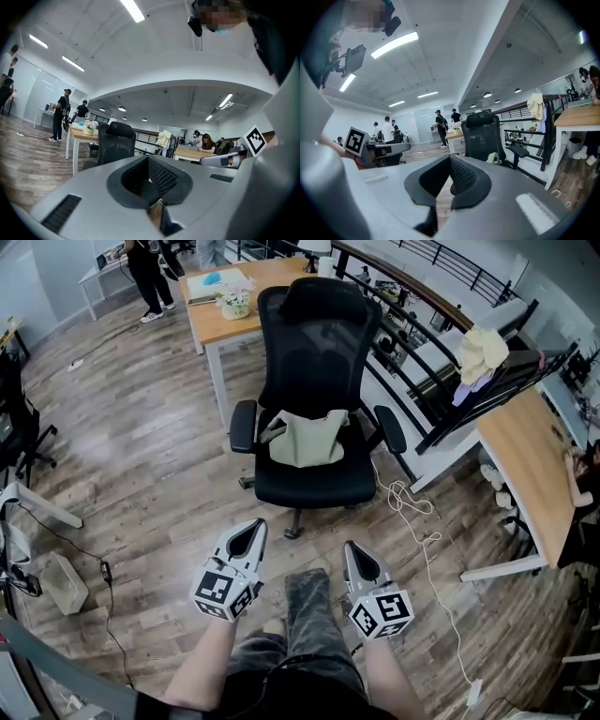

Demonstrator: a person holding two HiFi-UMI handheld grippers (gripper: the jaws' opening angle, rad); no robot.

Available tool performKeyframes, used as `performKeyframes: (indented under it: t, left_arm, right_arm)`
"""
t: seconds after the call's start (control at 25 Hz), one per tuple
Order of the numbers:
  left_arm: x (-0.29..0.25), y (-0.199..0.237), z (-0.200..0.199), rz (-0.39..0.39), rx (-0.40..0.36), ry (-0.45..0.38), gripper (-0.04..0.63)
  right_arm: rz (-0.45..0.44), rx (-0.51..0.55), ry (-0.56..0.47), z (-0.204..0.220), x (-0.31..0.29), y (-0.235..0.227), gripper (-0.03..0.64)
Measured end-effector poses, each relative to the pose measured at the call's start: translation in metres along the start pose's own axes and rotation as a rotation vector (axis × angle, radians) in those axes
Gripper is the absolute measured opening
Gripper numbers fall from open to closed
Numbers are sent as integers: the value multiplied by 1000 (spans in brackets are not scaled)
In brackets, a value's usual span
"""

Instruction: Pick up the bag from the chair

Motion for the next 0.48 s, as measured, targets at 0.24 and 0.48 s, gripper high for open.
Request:
performKeyframes:
  t: [0.24, 0.48]
  left_arm:
    - [-43, 23, -5, -19, -4, 3, -2]
    - [-104, 44, -3, -50, 27, 12, -2]
  right_arm:
    - [-43, -8, 14, -9, -54, -26, 8]
    - [-90, 4, 70, -21, -109, -59, 8]
Point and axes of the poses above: the fingertips, and each gripper's own axes: x backward along the fingers, y to its left, z out of its underside, the point moved 3 cm from there along x, backward along the fingers, and after that the axes turned 6 degrees about -x, right-handed, at the moved point
